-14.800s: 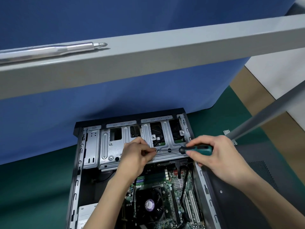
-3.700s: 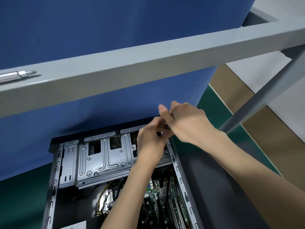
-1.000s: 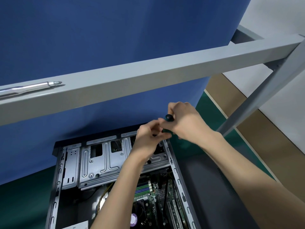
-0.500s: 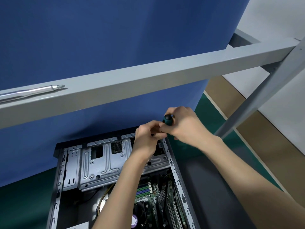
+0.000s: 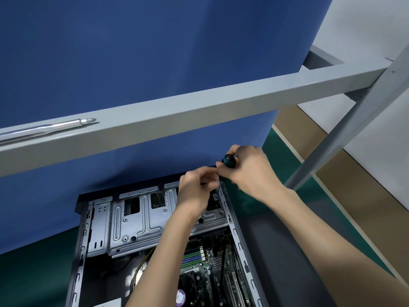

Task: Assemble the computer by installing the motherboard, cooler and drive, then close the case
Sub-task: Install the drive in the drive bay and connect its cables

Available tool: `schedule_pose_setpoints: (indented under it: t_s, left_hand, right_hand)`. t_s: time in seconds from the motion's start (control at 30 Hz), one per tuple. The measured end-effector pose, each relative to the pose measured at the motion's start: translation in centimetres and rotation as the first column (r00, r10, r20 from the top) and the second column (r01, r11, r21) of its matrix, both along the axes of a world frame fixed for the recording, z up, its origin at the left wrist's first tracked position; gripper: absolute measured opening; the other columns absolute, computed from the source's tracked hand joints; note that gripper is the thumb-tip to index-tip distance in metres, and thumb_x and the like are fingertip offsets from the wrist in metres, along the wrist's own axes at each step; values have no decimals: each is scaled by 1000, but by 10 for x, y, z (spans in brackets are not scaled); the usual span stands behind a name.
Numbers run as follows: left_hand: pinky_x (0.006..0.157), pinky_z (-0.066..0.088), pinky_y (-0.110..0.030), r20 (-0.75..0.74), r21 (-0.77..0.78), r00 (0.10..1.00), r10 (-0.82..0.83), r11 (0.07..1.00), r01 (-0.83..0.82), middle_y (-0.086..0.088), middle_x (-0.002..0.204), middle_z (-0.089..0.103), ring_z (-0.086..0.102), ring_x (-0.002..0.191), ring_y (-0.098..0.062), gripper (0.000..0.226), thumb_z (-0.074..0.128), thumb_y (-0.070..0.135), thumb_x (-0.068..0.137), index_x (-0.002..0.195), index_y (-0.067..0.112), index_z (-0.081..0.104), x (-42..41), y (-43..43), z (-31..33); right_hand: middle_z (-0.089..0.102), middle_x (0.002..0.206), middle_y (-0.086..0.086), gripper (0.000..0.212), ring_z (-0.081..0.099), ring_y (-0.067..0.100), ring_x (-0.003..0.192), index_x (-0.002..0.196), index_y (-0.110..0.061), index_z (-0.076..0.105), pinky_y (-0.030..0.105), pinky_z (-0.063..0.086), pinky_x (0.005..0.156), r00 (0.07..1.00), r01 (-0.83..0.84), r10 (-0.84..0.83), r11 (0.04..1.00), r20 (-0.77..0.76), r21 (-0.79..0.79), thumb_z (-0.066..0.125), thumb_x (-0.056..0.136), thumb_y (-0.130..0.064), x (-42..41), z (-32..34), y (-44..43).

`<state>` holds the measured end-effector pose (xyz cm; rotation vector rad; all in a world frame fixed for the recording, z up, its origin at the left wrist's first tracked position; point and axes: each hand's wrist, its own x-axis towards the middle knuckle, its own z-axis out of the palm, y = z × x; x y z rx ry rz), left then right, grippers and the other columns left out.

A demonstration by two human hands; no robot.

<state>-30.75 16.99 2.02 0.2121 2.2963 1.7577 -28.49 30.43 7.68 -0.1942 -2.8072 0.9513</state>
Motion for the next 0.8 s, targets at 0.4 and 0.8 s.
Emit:
schedule_pose_setpoints:
  t_s: [0.4, 0.8]
  left_hand:
    - [85, 42, -24, -145, -603, 981, -132, 798, 19, 15, 93, 42, 48, 97, -10, 23, 55, 32, 94, 113, 27, 67, 18, -4, -52]
    - [82, 30, -21, -317, -597, 939, -134, 797, -88, 12, 97, 62, 30, 86, -4, 18, 60, 31, 90, 102, 26, 73, 15, 3, -66]
  right_hand:
    - [56, 50, 0, 25, 56, 25, 52, 68, -14, 56, 30, 45, 51, 989, 91, -105, 986, -103, -138, 69, 81, -30, 16, 1, 11]
    - [54, 53, 9, 24, 49, 29, 52, 69, -7, 58, 31, 40, 51, 985, 107, -128, 980, -119, -169, 69, 80, -26, 23, -8, 16]
